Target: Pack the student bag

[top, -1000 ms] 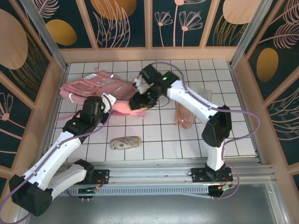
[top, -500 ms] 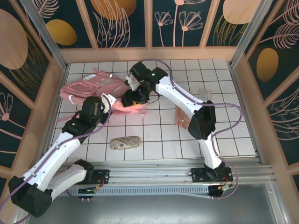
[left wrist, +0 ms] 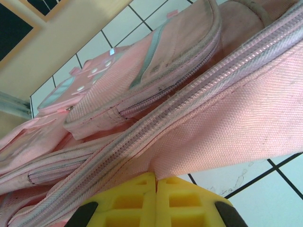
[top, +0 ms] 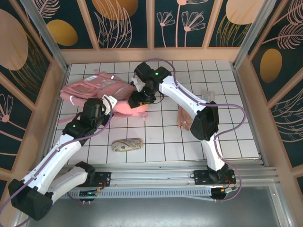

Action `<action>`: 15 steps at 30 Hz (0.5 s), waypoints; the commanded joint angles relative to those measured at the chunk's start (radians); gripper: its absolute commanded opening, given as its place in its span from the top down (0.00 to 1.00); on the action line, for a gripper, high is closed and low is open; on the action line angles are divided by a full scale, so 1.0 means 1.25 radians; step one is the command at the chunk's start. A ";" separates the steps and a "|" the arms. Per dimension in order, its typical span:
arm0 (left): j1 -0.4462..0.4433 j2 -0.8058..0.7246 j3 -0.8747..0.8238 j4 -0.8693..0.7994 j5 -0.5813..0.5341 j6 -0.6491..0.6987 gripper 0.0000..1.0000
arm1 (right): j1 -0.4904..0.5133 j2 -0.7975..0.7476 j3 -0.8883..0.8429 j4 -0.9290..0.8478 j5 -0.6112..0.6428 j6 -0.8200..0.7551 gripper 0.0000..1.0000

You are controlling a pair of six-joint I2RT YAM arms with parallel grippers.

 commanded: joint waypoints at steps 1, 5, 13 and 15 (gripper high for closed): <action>0.002 -0.027 0.016 0.074 -0.018 -0.010 1.00 | 0.005 0.022 0.017 0.018 -0.012 -0.025 0.40; 0.002 -0.030 0.011 0.073 -0.017 -0.011 1.00 | 0.008 0.053 0.072 0.035 -0.025 -0.027 0.41; 0.002 -0.031 0.006 0.070 -0.024 -0.011 1.00 | 0.011 0.065 0.093 0.047 -0.043 -0.036 0.55; 0.003 -0.031 0.007 0.070 -0.023 -0.011 1.00 | 0.011 0.054 0.078 0.061 -0.051 -0.037 0.64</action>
